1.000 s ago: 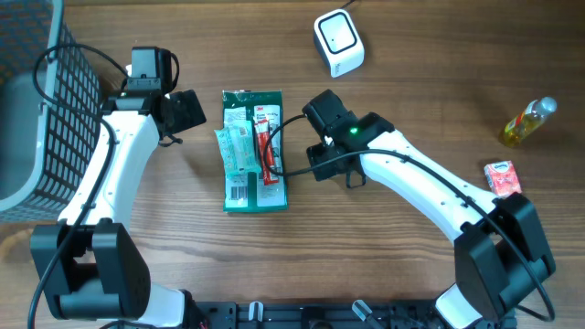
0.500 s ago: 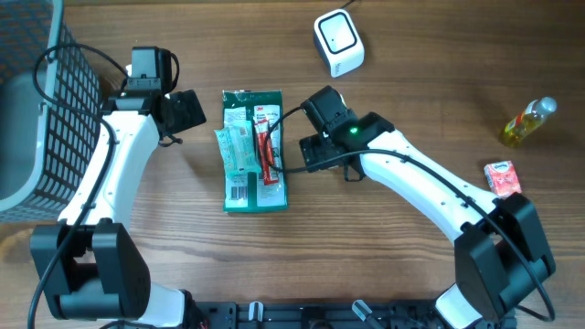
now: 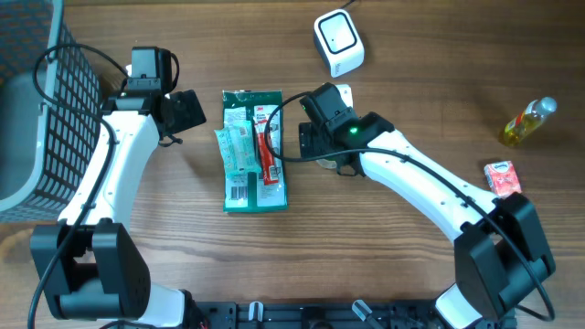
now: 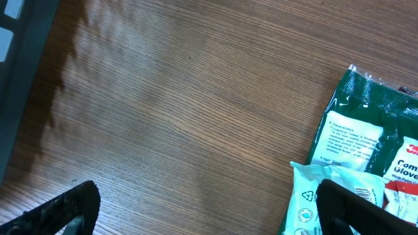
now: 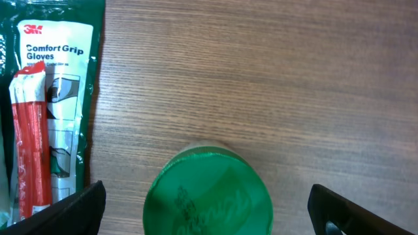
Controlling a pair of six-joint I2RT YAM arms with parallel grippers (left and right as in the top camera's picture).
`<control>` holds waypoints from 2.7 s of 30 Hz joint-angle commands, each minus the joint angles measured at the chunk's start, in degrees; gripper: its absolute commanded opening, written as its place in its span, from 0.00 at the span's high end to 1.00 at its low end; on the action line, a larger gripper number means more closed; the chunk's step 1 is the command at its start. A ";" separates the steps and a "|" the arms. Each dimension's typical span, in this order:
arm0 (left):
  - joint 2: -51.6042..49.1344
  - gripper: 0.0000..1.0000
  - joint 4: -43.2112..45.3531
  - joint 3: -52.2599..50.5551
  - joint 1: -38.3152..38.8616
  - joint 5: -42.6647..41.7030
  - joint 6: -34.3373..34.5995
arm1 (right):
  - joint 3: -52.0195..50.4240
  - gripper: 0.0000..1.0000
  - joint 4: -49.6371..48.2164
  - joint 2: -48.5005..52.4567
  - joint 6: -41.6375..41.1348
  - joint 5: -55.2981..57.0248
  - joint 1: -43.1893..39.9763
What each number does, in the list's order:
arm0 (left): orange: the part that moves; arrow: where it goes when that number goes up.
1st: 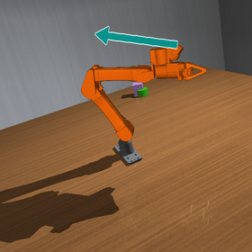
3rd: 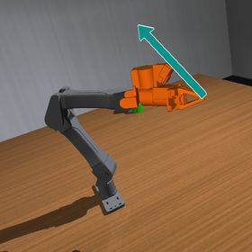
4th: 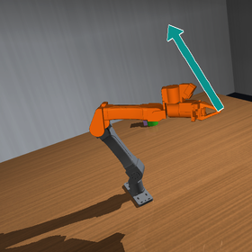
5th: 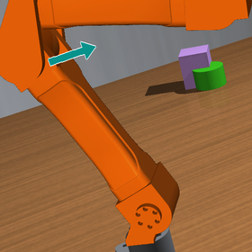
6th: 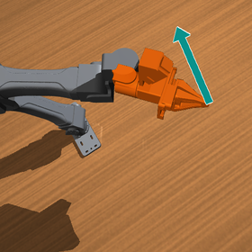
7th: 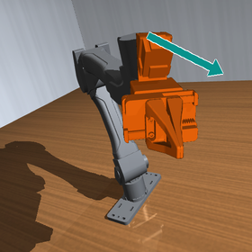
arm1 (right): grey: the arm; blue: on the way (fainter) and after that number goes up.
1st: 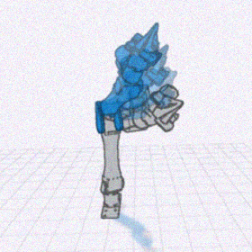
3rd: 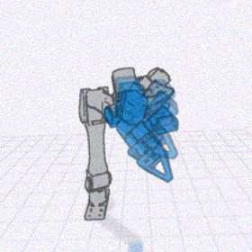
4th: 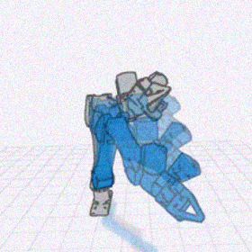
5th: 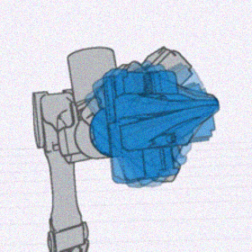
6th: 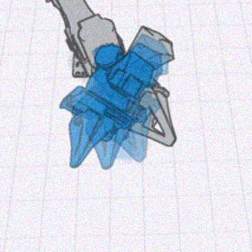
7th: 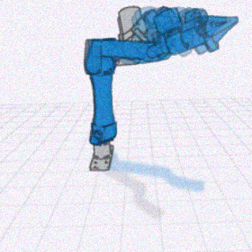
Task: Scan the item barcode
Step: 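Lower the right gripper around the green-lidded jar and close it, then lift the jar and tilt it sideways with the right gripper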
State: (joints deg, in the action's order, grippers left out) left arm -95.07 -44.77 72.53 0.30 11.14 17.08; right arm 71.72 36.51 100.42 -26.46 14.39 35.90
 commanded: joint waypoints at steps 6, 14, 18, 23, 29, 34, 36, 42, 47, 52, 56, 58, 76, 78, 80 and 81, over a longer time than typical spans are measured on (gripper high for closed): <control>-0.46 0.00 0.00 -0.26 -0.15 0.50 0.07 | -0.50 0.05 -1.36 3.30 9.97 -2.27 -0.13; -0.46 0.00 0.00 -0.26 -0.15 0.50 0.09 | -0.50 0.26 -0.17 3.30 9.77 -6.99 -0.13; -0.46 0.00 0.00 -0.26 -0.15 0.50 0.09 | -0.50 0.26 0.92 3.30 9.70 -8.00 -0.13; -0.46 0.00 0.00 -0.26 -0.15 0.50 0.09 | -0.50 0.27 1.77 3.30 6.49 -14.10 -0.13; -0.46 0.00 0.00 -0.26 -0.15 0.50 0.09 | -0.48 0.30 4.74 3.28 -0.92 -14.12 -0.13; -0.46 0.00 0.00 -0.26 -0.15 0.50 0.09 | 2.54 0.28 7.06 2.82 -1.16 -14.05 -0.13; -0.46 0.00 -0.02 -0.26 -0.15 0.50 0.09 | 3.78 0.28 8.20 2.82 -2.19 -13.84 -0.13; -0.46 0.00 0.00 -0.26 -0.15 0.50 0.09 | 3.80 0.00 6.67 2.86 -2.19 -14.60 -0.13; -0.46 0.00 0.00 -0.26 -0.15 0.50 0.09 | 3.58 0.00 6.23 2.99 -2.21 -14.86 -0.13; -0.46 0.00 0.00 -0.26 -0.15 0.50 0.09 | 3.56 0.00 6.40 4.04 -5.22 -14.29 -0.13; -0.46 0.00 0.00 -0.26 -0.15 0.50 0.07 | 3.56 0.00 6.47 6.36 -5.25 -14.32 -0.11; -0.46 0.00 0.00 -0.26 -0.15 0.50 0.09 | 3.56 0.02 6.47 7.41 -5.31 -14.45 -0.07; -0.46 0.00 0.00 -0.26 -0.15 0.50 0.09 | 3.56 0.08 7.65 10.38 -5.27 -14.47 -0.07; -0.46 0.00 0.00 -0.26 -0.15 0.50 0.09 | 3.56 0.08 7.65 10.38 -5.27 -14.47 -0.07; -0.46 0.00 0.00 -0.26 -0.15 0.50 0.09 | 3.56 0.05 7.65 10.38 -5.25 -14.47 -0.07; -0.46 0.00 0.00 -0.26 -0.15 0.50 0.09 | 3.56 0.05 7.65 10.38 -5.27 -14.47 -0.07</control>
State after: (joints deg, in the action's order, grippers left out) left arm -95.07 -44.80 72.53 0.30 11.14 17.08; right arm 74.26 44.05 109.84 -31.31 0.01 35.81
